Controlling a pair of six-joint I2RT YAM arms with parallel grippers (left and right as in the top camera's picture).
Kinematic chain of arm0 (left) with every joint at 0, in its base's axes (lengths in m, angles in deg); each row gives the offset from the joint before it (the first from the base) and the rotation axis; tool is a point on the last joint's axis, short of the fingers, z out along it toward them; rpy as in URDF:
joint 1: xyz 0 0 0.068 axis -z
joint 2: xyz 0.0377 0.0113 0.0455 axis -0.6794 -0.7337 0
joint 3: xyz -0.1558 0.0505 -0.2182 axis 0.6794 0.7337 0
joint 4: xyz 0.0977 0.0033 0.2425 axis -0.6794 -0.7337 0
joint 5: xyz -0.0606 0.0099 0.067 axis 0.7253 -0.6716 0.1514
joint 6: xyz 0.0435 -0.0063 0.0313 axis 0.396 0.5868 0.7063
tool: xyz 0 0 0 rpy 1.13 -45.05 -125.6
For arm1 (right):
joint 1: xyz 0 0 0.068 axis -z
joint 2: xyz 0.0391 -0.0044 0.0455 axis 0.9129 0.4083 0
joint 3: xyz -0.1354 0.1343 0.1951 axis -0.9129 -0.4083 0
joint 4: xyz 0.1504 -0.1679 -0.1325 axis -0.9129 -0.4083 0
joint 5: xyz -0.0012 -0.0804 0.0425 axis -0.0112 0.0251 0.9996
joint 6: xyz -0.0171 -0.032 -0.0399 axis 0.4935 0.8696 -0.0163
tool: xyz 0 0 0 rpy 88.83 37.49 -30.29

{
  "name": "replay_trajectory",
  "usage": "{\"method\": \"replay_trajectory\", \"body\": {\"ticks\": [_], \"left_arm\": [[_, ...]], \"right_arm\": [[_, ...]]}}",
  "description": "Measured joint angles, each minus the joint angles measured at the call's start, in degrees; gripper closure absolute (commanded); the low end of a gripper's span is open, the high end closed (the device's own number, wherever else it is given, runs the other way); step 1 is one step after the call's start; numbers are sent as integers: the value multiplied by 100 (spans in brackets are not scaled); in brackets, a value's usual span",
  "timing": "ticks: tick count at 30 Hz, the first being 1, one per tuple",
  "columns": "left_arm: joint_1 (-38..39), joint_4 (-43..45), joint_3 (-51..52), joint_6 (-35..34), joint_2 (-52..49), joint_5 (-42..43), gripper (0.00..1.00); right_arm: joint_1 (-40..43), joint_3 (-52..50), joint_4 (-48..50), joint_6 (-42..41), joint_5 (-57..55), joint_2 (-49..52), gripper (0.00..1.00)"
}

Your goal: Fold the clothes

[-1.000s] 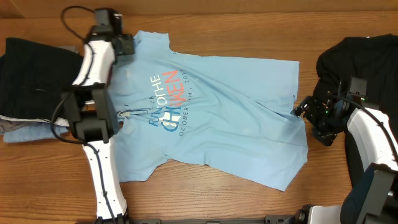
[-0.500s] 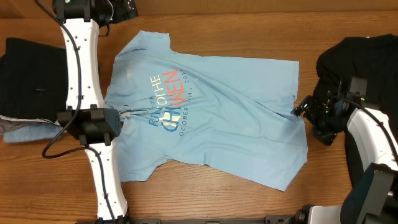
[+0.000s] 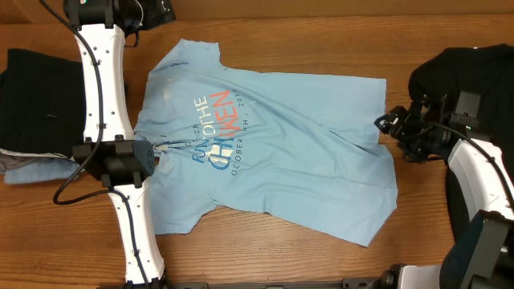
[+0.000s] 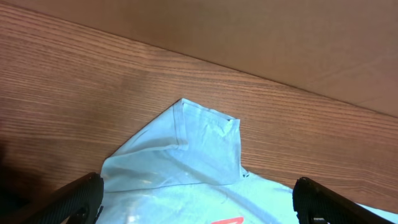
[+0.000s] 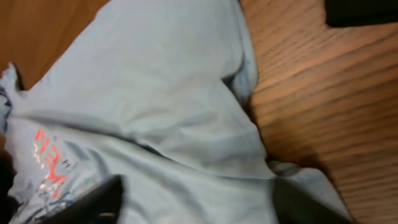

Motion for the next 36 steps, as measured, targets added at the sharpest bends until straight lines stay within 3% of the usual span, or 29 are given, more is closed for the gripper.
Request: {"method": "replay_trajectory", "body": {"ticks": [2, 3, 8, 12, 22, 36], "left_arm": [[0, -4, 0, 0, 0, 0, 0], [0, -9, 0, 0, 0, 0, 0], [0, -15, 0, 0, 0, 0, 0], [0, -15, 0, 0, 0, 0, 0], [0, -11, 0, 0, 0, 0, 0], [0, -13, 0, 0, 0, 0, 0]], "right_arm": [[-125, 44, -37, 127, 31, 2, 96], [-245, 151, -118, 225, 2, 13, 96], [-1209, 1919, -748, 662, -940, 240, 96], [-1460, 2883, -935, 774, -1329, 673, 96], [-1521, 5543, -3248, 1220, -1622, 3954, 96], [-1593, 6000, -3259, 1283, -1624, 4656, 96]]}}
